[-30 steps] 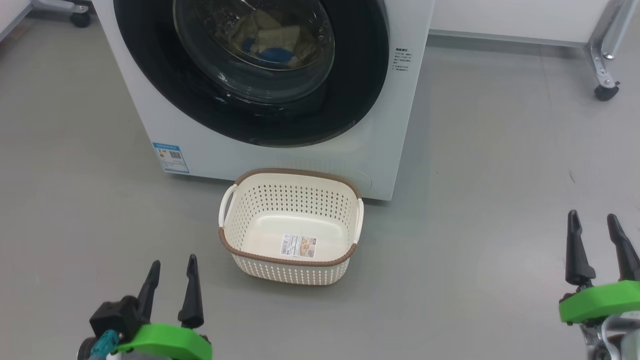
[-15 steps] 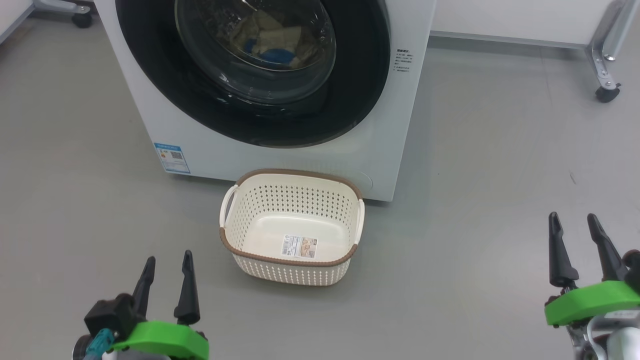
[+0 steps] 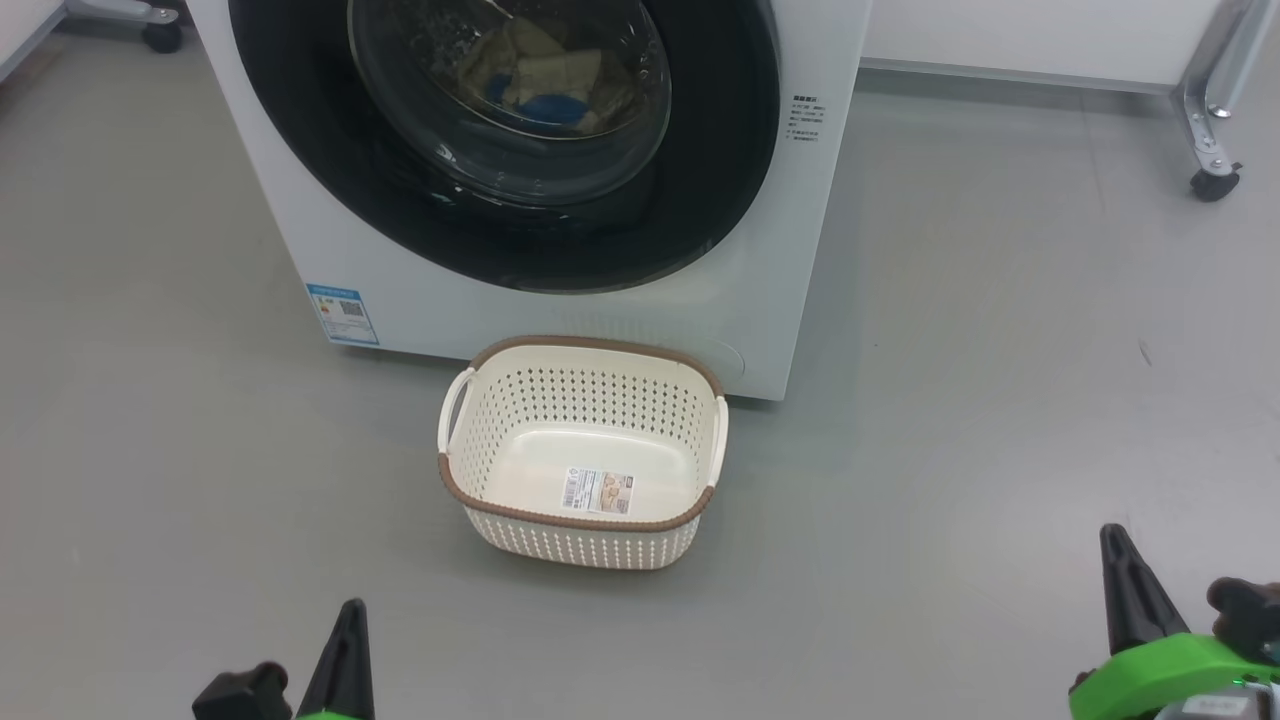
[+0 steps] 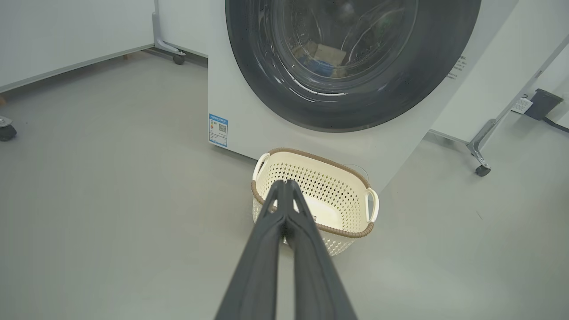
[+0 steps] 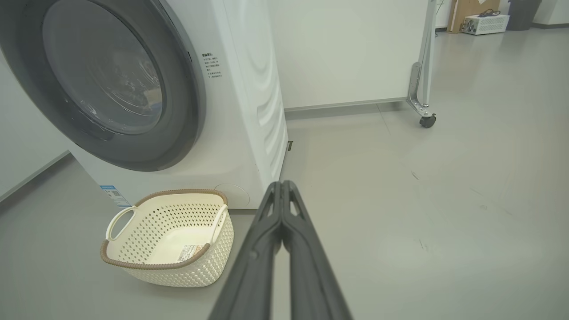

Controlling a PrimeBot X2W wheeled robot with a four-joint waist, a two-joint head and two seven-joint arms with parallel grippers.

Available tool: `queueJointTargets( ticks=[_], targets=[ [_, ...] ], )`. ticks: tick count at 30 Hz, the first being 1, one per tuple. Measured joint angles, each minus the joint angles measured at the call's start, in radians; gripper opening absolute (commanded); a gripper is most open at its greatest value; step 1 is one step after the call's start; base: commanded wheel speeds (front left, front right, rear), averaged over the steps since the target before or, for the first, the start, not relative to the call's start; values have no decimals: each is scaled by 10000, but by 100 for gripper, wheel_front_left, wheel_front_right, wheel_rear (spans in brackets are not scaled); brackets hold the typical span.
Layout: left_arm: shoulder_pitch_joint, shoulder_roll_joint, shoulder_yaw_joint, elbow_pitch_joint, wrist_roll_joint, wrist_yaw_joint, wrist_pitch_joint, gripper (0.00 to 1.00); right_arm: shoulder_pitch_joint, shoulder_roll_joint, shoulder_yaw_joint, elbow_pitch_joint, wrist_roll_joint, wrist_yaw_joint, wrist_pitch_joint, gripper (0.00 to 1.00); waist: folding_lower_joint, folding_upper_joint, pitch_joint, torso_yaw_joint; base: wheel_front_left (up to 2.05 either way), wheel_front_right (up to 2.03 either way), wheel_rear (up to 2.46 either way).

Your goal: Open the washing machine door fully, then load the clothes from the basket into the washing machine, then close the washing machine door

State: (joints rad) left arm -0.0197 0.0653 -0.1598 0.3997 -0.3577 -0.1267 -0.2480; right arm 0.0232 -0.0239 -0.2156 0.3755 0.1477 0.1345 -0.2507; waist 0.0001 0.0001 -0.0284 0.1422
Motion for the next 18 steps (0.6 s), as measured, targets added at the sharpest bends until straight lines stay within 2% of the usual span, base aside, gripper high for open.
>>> queueJointTargets(
  ticks=[18],
  targets=[
    [28, -21, 263, -121, -1758, 0, 466, 0, 49, 4, 119, -96, 1990, 0, 456, 0, 0, 0, 42, -200, 0, 0, 0]
  ],
)
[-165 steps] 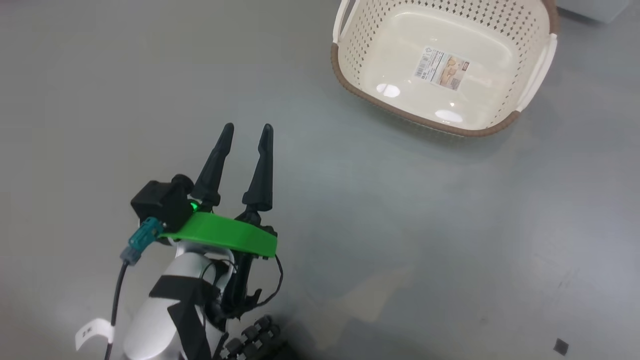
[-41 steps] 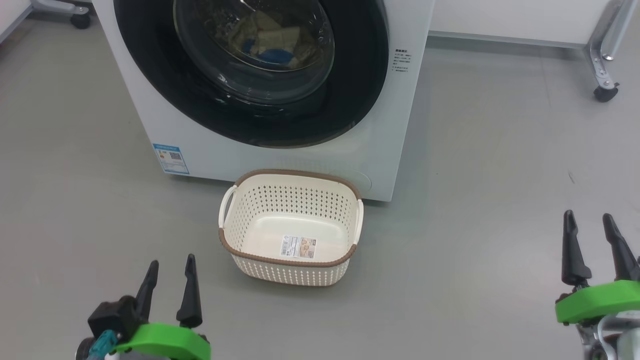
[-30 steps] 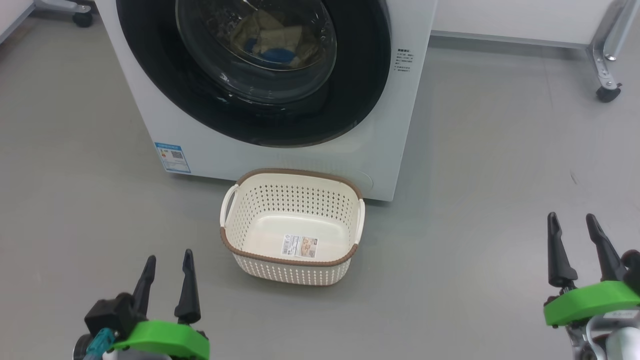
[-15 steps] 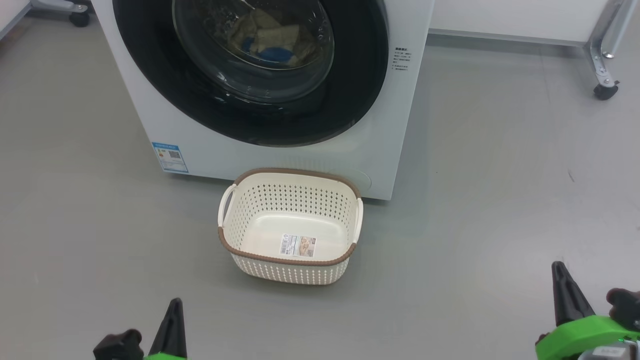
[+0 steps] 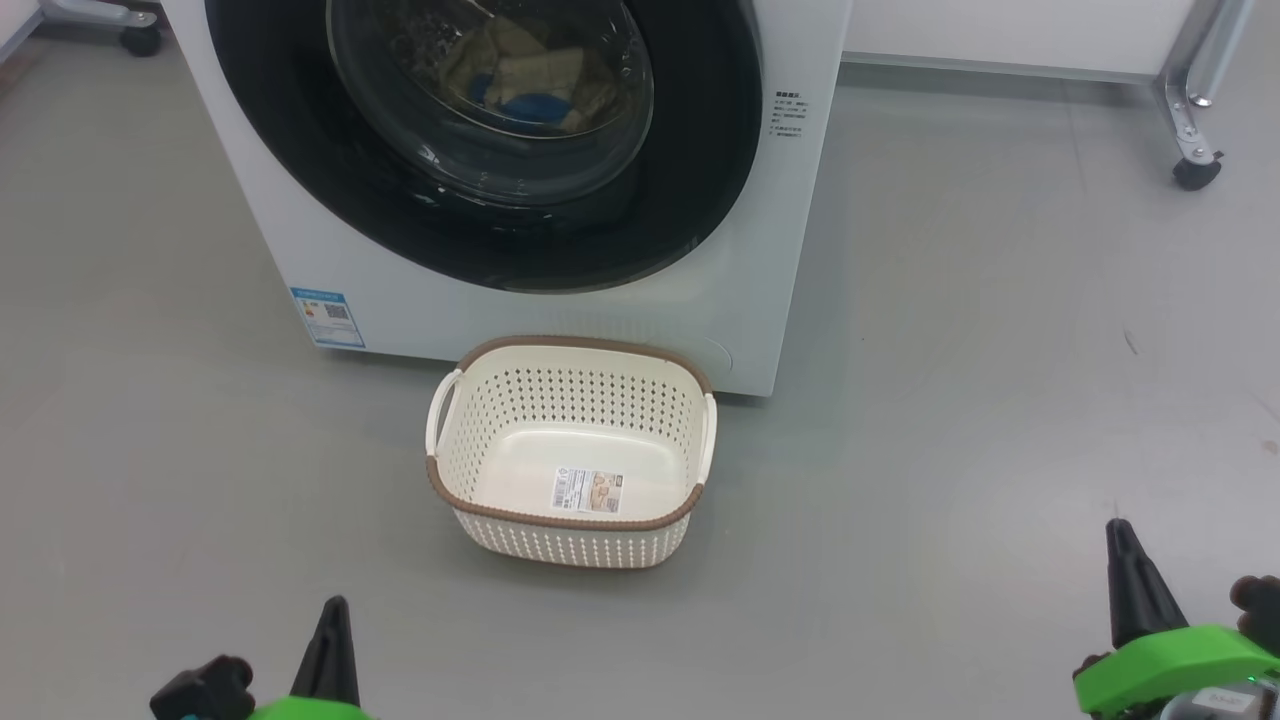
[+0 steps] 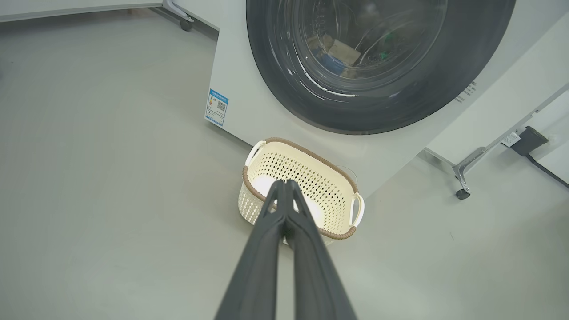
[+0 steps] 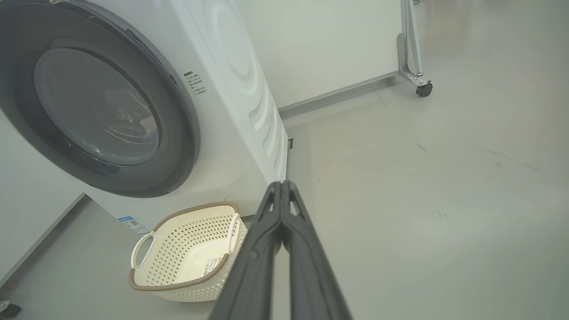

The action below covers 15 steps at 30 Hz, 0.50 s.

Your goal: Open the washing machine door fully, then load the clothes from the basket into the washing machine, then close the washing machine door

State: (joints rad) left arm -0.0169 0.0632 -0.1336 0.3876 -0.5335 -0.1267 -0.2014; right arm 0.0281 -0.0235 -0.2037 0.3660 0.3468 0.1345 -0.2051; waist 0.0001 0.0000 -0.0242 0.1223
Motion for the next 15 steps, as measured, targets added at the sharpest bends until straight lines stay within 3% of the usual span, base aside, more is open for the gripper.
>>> queueJointTargets(
  ticks=[15],
  targets=[
    [-12, -23, 278, -142, -1519, 0, 408, 0, -155, 0, 100, -127, 1758, 0, 433, 0, 0, 0, 39, -172, 0, 0, 0]
  ],
)
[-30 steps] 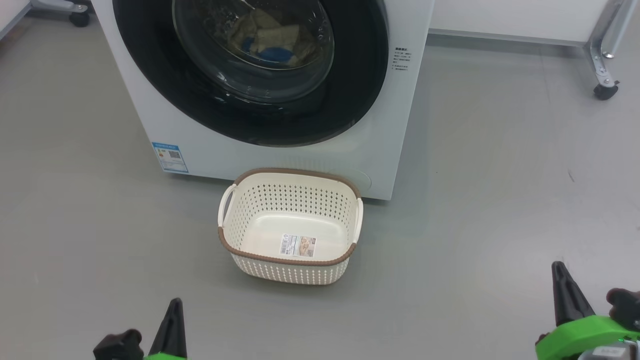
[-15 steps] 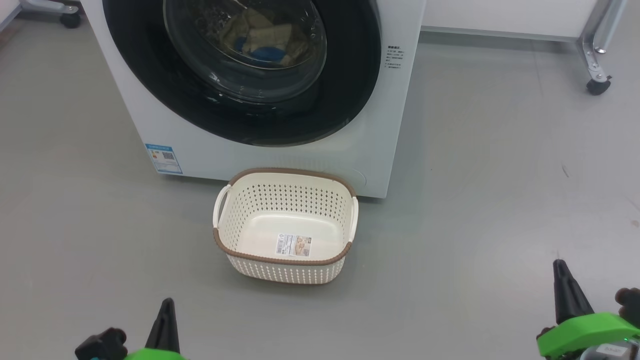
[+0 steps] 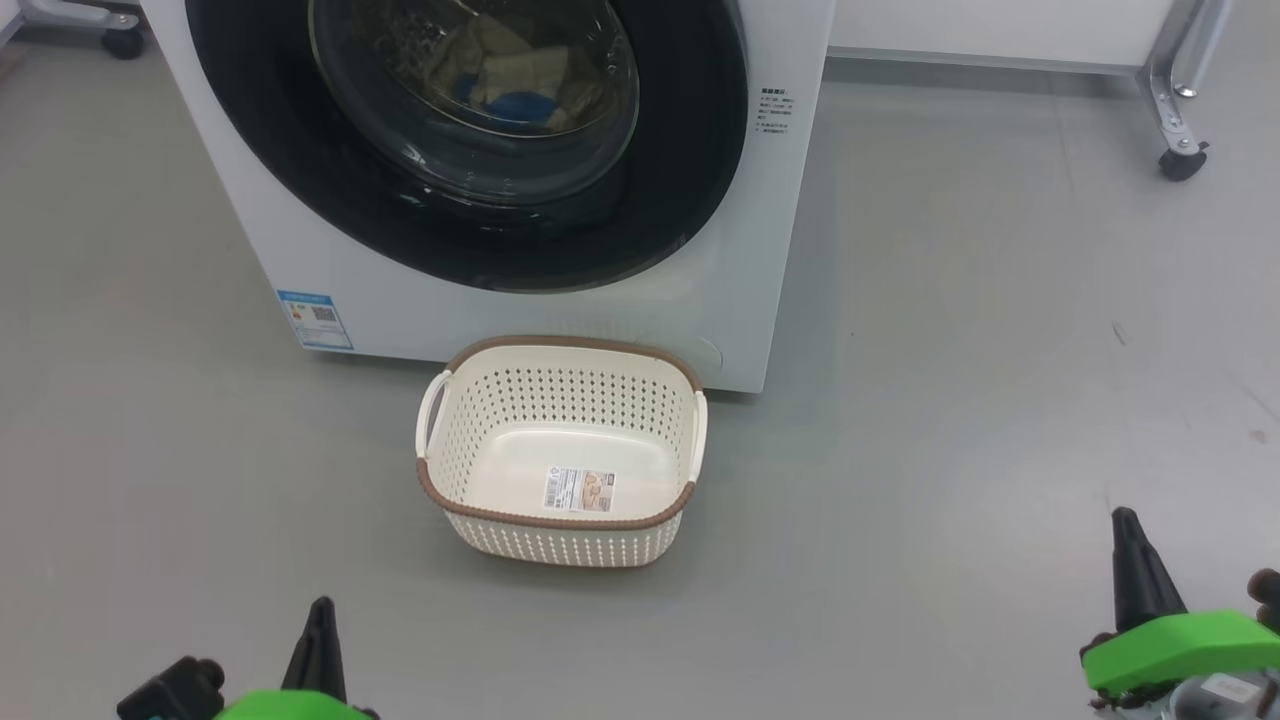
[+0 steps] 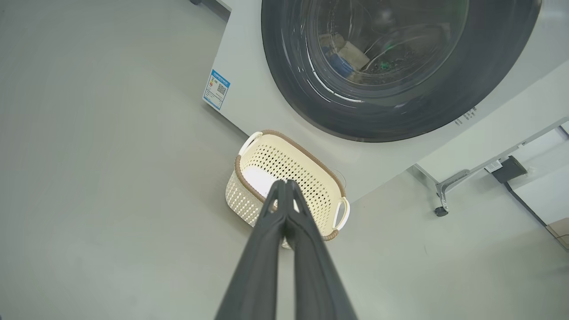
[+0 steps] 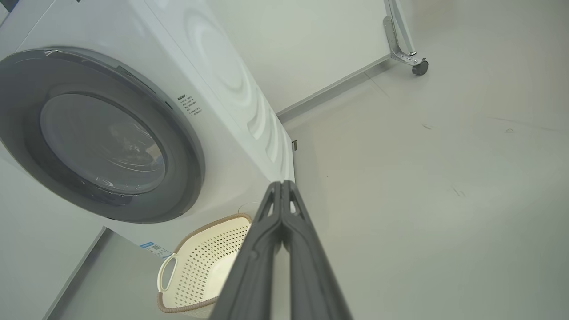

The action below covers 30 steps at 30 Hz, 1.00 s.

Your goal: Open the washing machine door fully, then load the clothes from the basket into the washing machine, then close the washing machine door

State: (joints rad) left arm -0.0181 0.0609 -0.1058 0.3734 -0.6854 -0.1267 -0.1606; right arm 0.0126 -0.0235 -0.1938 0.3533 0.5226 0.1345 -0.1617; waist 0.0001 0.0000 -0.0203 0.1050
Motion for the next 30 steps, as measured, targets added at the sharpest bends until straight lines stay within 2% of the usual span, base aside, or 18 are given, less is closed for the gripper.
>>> queueJointTargets(
  ticks=[30],
  targets=[
    [-154, -54, 569, -288, -3083, 0, 907, 0, -204, 0, 173, -234, 3603, -2, 926, 0, 0, 0, 79, -353, 0, 0, 0]
  ],
)
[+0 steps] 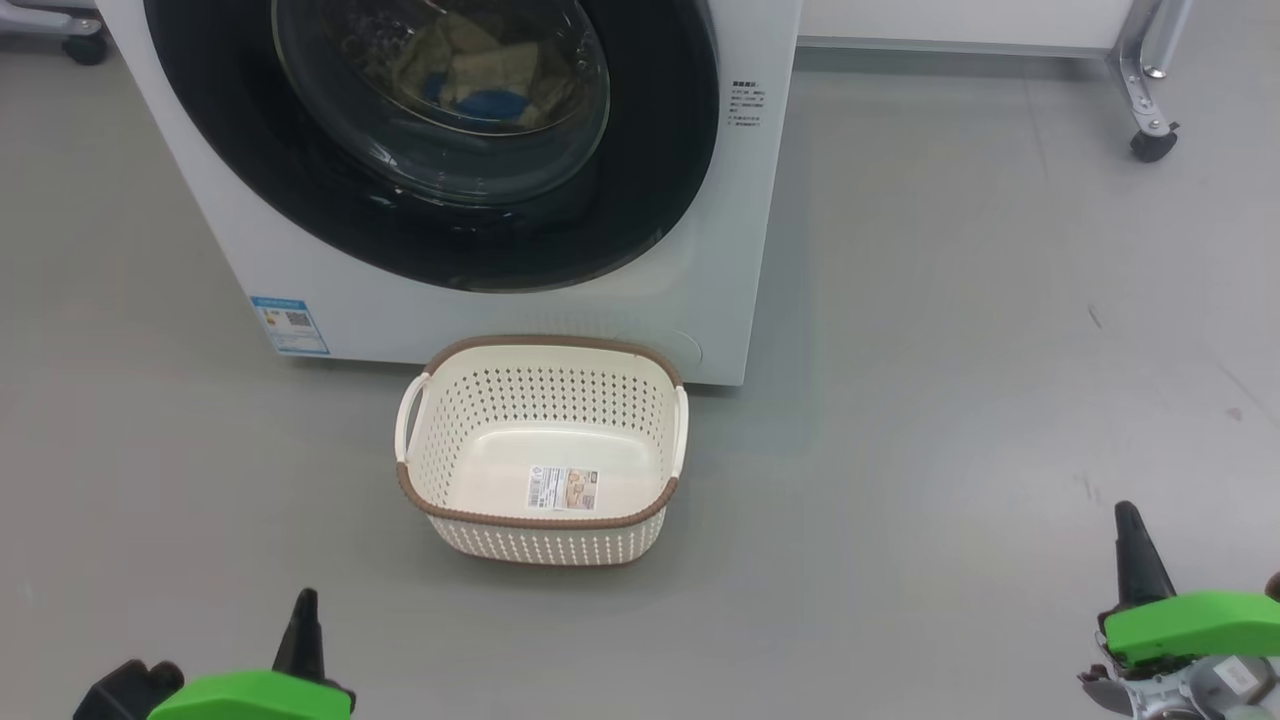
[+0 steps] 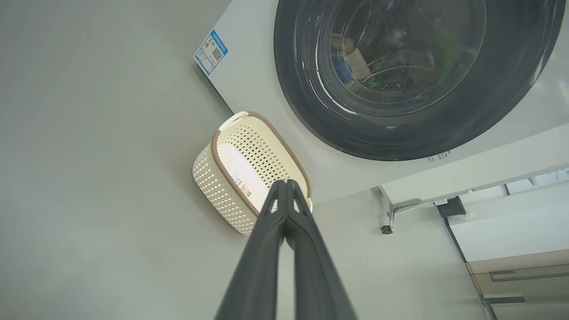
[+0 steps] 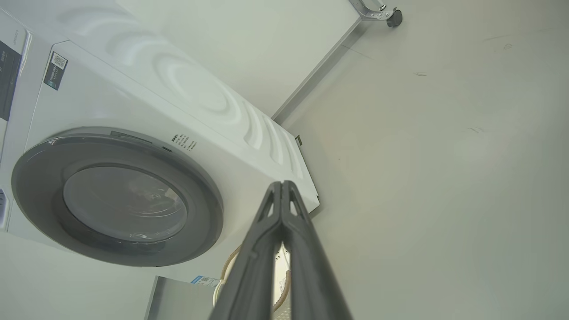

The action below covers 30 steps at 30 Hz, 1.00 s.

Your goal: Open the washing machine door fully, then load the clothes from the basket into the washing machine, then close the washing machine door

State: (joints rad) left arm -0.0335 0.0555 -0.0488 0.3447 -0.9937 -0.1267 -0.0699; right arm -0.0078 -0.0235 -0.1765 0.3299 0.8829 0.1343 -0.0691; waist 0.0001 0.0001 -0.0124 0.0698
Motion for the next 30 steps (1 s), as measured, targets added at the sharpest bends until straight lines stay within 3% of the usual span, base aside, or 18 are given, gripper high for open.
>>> queueJointTargets(
  ticks=[30],
  targets=[
    [-45, -50, 543, -303, -2882, 0, 805, 0, -203, -2, 186, -222, 3371, -6, 803, 0, 0, 0, 74, -332, 0, 0, 0]
  ],
)
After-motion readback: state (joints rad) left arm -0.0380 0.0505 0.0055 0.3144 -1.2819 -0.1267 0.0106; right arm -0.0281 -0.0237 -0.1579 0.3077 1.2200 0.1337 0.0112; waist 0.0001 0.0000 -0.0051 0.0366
